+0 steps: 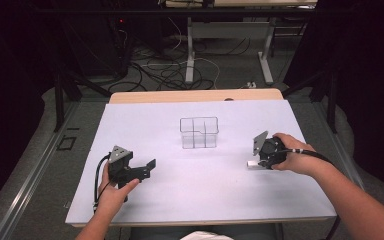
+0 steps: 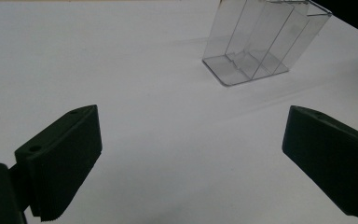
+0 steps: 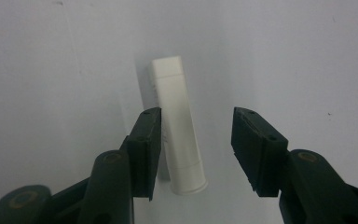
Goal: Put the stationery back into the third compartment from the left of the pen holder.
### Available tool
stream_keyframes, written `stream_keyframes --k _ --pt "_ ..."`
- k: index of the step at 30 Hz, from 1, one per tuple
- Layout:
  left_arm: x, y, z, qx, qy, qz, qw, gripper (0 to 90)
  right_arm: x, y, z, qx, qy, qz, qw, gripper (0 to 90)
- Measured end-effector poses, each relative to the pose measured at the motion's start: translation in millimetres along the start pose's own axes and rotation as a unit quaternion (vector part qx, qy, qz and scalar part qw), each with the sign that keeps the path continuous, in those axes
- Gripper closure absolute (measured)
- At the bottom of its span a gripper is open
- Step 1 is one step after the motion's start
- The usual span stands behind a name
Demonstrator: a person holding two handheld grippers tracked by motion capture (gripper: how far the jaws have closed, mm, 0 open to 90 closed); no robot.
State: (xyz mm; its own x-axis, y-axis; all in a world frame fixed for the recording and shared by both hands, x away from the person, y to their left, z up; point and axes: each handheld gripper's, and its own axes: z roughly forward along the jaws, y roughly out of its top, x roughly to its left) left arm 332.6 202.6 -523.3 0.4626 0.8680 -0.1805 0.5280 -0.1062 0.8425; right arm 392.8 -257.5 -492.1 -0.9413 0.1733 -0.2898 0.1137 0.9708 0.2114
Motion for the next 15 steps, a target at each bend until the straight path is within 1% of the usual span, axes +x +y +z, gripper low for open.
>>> stream_keyframes --k 1,2,3,4,5,6,7,8,9,10,11,12,13,14,15 --pt "-0.4 0.1 0.2 0.0 0.0 0.001 1.0 4.6 0.3 -0.8 0.9 0.008 -0.001 -0.008 0.9999 52.2" --pt "-1.0 0.1 0.5 0.002 0.0 0.001 1.0 4.6 1.2 -2.4 3.6 0.002 -0.006 -0.014 0.9999 52.2" --pt "-1.6 -0.2 0.8 0.004 -0.001 0.001 1.0 4.6 1.9 -4.9 6.8 -0.008 -0.012 -0.019 0.9997 52.2" --pt "-1.7 -0.3 1.4 0.003 0.001 0.004 1.0 4.6 4.4 -8.4 12.7 -0.033 -0.02 -0.008 0.9992 52.1" --pt "-2.2 -0.6 1.5 0.006 0.0 0.003 1.0 4.6 4.1 -9.7 12.3 -0.013 -0.012 -0.007 0.9998 52.0" --pt "-2.3 -0.7 1.8 0.006 0.0 0.004 1.0 4.6 1.2 -10.1 10.1 0.018 0.001 -0.022 0.9996 52.0" --pt "-2.5 -0.8 1.6 0.007 0.0 0.004 1.0 4.6 1.4 -10.9 8.8 0.043 0.008 -0.018 0.9989 52.0" --pt "-2.5 -0.8 1.6 0.007 0.0 0.003 1.0 4.6 1.9 -13.3 10.0 0.05 0.011 -0.01 0.9987 52.1" --pt "-2.3 -0.9 1.7 0.004 0.001 0.002 1.0 4.6 2.2 -16.2 13.4 0.037 0.006 -0.01 0.9992 52.1" --pt "-2.2 -1.0 1.6 0.004 0.001 0.0 1.0 4.6 1.2 -18.5 16.4 0.027 0.001 -0.019 0.9994 52.3" --pt "-2.0 -1.1 1.5 0.003 0.001 -0.001 1.0 4.6 1.4 -20.7 18.6 0.025 0.0 -0.014 0.9996 52.7" --pt "-1.9 -1.1 1.4 0.003 0.002 -0.001 1.0 4.7 1.8 -22.2 19.7 0.03 0.003 -0.005 0.9995 53.1" --pt "-1.7 -1.0 1.2 0.004 0.002 -0.001 1.0 4.7 -0.5 -22.4 20.7 0.032 0.001 -0.021 0.9993 53.5" --pt "-1.7 -1.0 1.4 0.003 0.002 -0.001 1.0 4.7 1.1 -23.5 21.8 0.037 0.004 -0.005 0.9993 54.4" --pt "-1.8 -1.0 1.5 0.003 0.002 -0.001 1.0 4.8 -0.5 -24.0 23.4 0.033 0.004 -0.014 0.9993 55.4"
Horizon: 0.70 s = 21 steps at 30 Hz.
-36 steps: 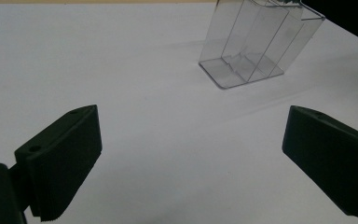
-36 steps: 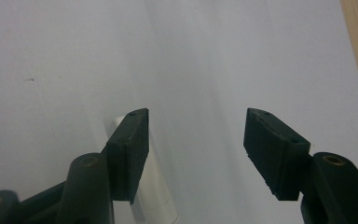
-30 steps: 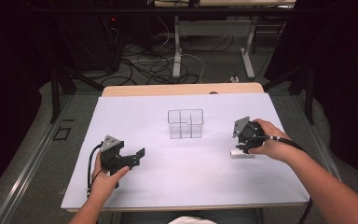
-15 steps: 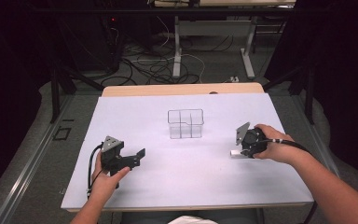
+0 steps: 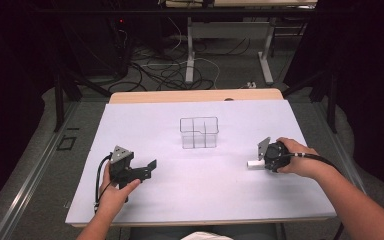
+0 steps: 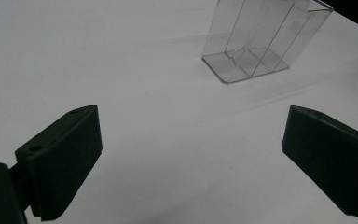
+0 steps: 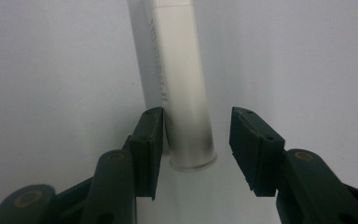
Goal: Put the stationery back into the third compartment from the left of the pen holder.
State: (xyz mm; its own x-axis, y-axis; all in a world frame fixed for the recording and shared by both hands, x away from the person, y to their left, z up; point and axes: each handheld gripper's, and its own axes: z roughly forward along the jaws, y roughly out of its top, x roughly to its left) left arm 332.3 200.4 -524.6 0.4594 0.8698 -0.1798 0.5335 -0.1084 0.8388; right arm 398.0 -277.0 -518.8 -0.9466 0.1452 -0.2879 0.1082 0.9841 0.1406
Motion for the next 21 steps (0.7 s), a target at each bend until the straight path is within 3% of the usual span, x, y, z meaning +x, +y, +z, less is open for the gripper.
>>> stream_keyframes --k 4,5,8,15,21 --pt "-0.2 0.0 0.1 0.001 0.0 0.003 1.0 4.8 1.8 0.8 2.7 0.005 0.006 0.0 1.0 57.0" --pt "-0.1 0.0 0.1 0.001 0.0 0.003 1.0 4.8 0.5 1.8 4.5 0.0 0.005 -0.015 0.9999 57.7" --pt "-0.1 0.0 -0.1 0.0 -0.001 0.002 1.0 4.8 0.6 3.8 6.8 0.012 0.012 -0.026 0.9995 59.6" --pt "0.0 0.3 -0.7 0.001 -0.001 0.006 1.0 4.8 1.6 6.1 8.5 0.018 0.018 -0.033 0.9991 63.3" --pt "-0.1 0.2 -0.6 0.002 -0.001 0.005 1.0 4.8 2.1 7.7 7.3 0.029 0.021 -0.06 0.9975 66.6"
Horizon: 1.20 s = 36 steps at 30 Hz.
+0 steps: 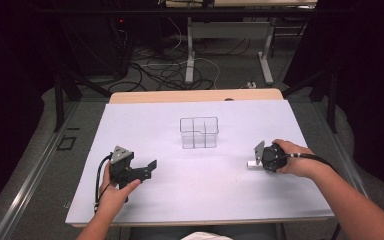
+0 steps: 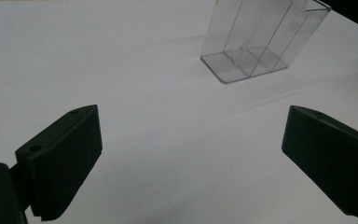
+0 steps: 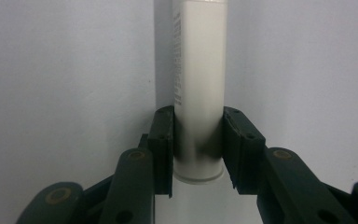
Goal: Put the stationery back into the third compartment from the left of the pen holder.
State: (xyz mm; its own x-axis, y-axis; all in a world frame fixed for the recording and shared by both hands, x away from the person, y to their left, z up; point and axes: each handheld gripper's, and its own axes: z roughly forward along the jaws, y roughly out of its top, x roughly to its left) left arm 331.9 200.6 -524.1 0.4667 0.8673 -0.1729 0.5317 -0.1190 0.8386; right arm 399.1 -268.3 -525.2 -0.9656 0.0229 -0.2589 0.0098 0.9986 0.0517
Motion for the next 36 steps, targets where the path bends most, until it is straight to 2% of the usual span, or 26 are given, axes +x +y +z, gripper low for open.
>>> stream_keyframes --k 3,9,10,14,21,25,30,34,36 --pt "0.0 -0.1 0.2 0.001 0.0 0.0 1.0 4.8 4.1 0.7 -0.5 0.003 -0.01 0.001 0.9999 66.7" --pt "-0.4 -0.1 0.5 0.001 -0.001 0.003 1.0 4.8 4.8 0.7 -1.4 0.002 -0.015 -0.007 0.9999 66.9" --pt "-0.3 -0.1 0.5 0.001 0.0 0.002 1.0 4.8 6.7 0.5 -1.8 0.003 -0.018 0.002 0.9998 66.9" --pt "0.1 -0.2 0.3 0.002 0.0 0.001 1.0 4.8 10.4 0.2 -7.4 0.001 -0.021 0.007 0.9998 67.0" --pt "-0.9 0.1 0.6 0.002 -0.002 0.002 1.0 4.8 17.5 0.3 -24.4 -0.013 -0.046 0.037 0.9982 67.0" --pt "-1.3 0.4 0.8 0.001 -0.002 0.005 1.0 4.8 21.1 2.8 -34.1 -0.021 -0.058 0.062 0.9962 67.0" --pt "-1.5 0.3 0.5 0.0 -0.002 0.004 1.0 4.8 24.0 7.3 -43.9 -0.023 -0.065 0.079 0.9944 67.0" --pt "-1.4 0.2 0.2 0.001 -0.001 0.003 1.0 4.8 25.2 11.4 -51.5 -0.042 -0.088 0.091 0.9911 67.0" --pt "-1.4 0.3 0.2 0.0 -0.002 0.003 1.0 4.8 24.7 14.5 -56.2 -0.045 -0.091 0.093 0.9905 67.0"
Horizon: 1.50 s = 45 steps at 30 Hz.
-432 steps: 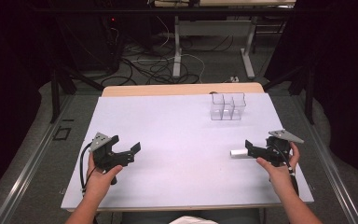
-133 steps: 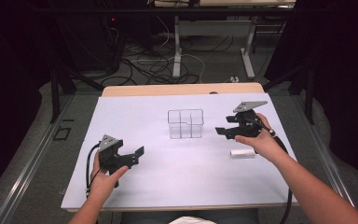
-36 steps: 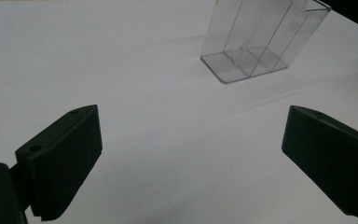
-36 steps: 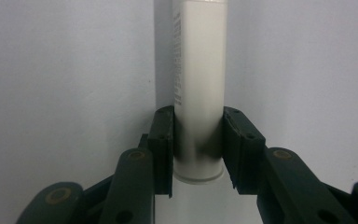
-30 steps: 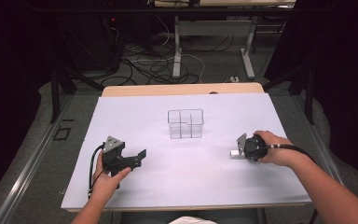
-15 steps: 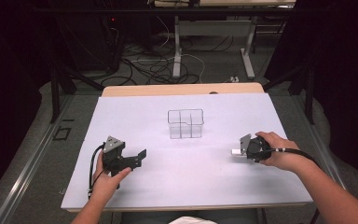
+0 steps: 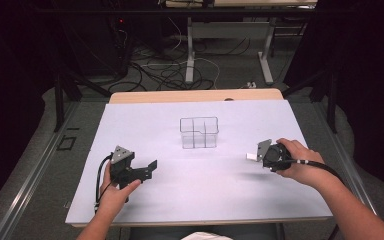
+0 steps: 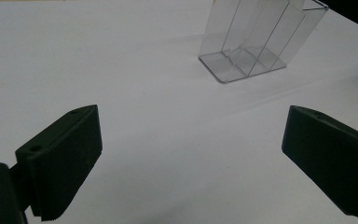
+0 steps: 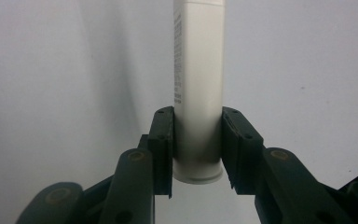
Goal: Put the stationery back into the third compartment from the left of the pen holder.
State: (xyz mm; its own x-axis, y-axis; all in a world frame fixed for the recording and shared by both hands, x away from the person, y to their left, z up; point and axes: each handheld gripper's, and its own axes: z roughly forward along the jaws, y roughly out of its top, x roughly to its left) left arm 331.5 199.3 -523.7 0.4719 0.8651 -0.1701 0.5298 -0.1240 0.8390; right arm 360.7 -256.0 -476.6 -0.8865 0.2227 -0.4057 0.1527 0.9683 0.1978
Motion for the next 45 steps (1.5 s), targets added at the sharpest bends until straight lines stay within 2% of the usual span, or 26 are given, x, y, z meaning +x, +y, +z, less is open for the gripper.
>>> stream_keyframes --k 3,4,6,8,11,13,14,15,17,18,20,22,25,26,27,29,30,32,35,38,39,40,41,42,43,45 --pt "-0.1 -0.1 0.1 0.0 0.0 0.0 1.0 4.8 0.6 5.9 -3.9 -0.022 -0.014 -0.008 0.9996 67.0" --pt "0.1 0.0 0.3 -0.001 0.0 0.002 1.0 4.8 0.1 9.0 -7.7 -0.007 -0.012 -0.015 0.9998 67.0" --pt "0.0 -0.1 0.4 0.0 0.0 0.001 1.0 4.8 1.7 13.3 -8.7 -0.018 -0.028 -0.024 0.9992 67.0" --pt "0.1 -0.2 0.3 0.0 -0.001 -0.001 1.0 4.8 3.4 17.3 -7.3 -0.038 -0.045 -0.038 0.9975 67.0" --pt "0.3 -0.2 0.5 0.0 -0.001 0.001 1.0 4.8 6.1 24.2 -7.2 -0.048 -0.069 -0.056 0.9949 67.0" --pt "0.3 -0.1 0.5 0.0 -0.001 0.001 1.0 4.8 7.5 28.5 -5.3 -0.074 -0.096 -0.071 0.9901 67.0" --pt "0.3 0.0 0.5 0.0 -0.001 0.001 1.0 4.8 7.7 32.5 -10.0 -0.046 -0.089 -0.077 0.992 67.0" --pt "0.2 0.0 0.4 0.001 -0.002 0.0 1.0 4.8 8.8 34.9 -11.4 -0.045 -0.096 -0.08 0.9912 67.0" --pt "0.3 -0.1 0.4 0.002 -0.002 -0.001 1.0 4.8 9.9 38.6 -8.6 -0.089 -0.121 -0.093 0.9842 67.0" --pt "0.4 0.0 0.4 0.003 -0.003 -0.001 1.0 4.8 11.0 40.8 -9.9 -0.092 -0.124 -0.092 0.9837 67.0" --pt "0.4 0.4 0.3 0.002 -0.004 -0.001 1.0 4.8 11.9 45.5 -11.8 -0.102 -0.135 -0.105 0.9799 67.0" --pt "-0.1 0.8 0.1 0.001 -0.005 -0.001 1.0 4.8 14.5 49.7 -13.6 -0.115 -0.145 -0.105 0.9771 67.0" --pt "-0.6 1.7 0.0 0.002 -0.007 0.002 1.0 4.8 17.9 56.9 -15.9 -0.132 -0.162 -0.123 0.9701 67.0" --pt "-1.2 1.8 0.0 0.003 -0.009 -0.001 1.0 4.8 18.2 59.7 -16.2 -0.142 -0.168 -0.136 0.9661 67.0" --pt "-1.7 2.0 0.4 0.003 -0.011 -0.001 0.9999 4.8 20.5 62.1 -17.3 -0.14 -0.177 -0.139 0.9643 67.0" --pt "-2.6 2.9 0.4 0.006 -0.014 0.001 0.9999 4.8 23.6 66.5 -17.7 -0.149 -0.19 -0.152 0.9583 67.0" --pt "-3.7 3.4 0.6 0.005 -0.015 0.0 0.9999 4.8 23.8 69.4 -18.8 -0.149 -0.198 -0.173 0.9532 67.0" --pt "-4.8 5.0 0.0 0.008 -0.018 0.004 0.9998 4.8 27.7 73.1 -18.4 -0.156 -0.214 -0.192 0.945 67.0" --pt "-5.5 7.1 -0.5 0.006 -0.023 0.003 0.9997 4.8 34.3 77.8 -17.8 -0.146 -0.243 -0.237 0.9293 67.0" --pt "-5.7 7.6 0.5 0.009 -0.026 -0.001 0.9996 4.7 38.7 82.6 -16.1 -0.138 -0.269 -0.298 0.9054 67.0" --pt "-6.0 7.5 1.0 0.011 -0.028 -0.001 0.9995 4.5 41.4 82.1 -14.8 -0.128 -0.268 -0.302 0.9058 67.0" --pt "-6.0 7.5 1.1 0.013 -0.03 0.004 0.9995 4.2 41.7 84.1 -14.6 -0.122 -0.271 -0.325 0.8979 67.0" --pt "-6.5 7.7 1.4 0.012 -0.032 0.007 0.9994 3.8 44.1 83.7 -11.7 -0.123 -0.282 -0.334 0.8912 67.0" --pt "-7.3 8.0 1.4 0.013 -0.033 0.009 0.9993 2.9 46.1 84.3 -10.4 -0.113 -0.284 -0.347 0.8868 67.0" --pt "-8.0 8.5 1.3 0.011 -0.033 0.013 0.9993 2.2 47.9 84.6 -7.9 -0.113 -0.29 -0.358 0.8801 67.0" --pt "-9.9 10.1 1.1 0.007 -0.038 0.019 0.9991 2.0 51.3 85.2 -3.5 -0.113 -0.3 -0.376 0.8698 67.0"
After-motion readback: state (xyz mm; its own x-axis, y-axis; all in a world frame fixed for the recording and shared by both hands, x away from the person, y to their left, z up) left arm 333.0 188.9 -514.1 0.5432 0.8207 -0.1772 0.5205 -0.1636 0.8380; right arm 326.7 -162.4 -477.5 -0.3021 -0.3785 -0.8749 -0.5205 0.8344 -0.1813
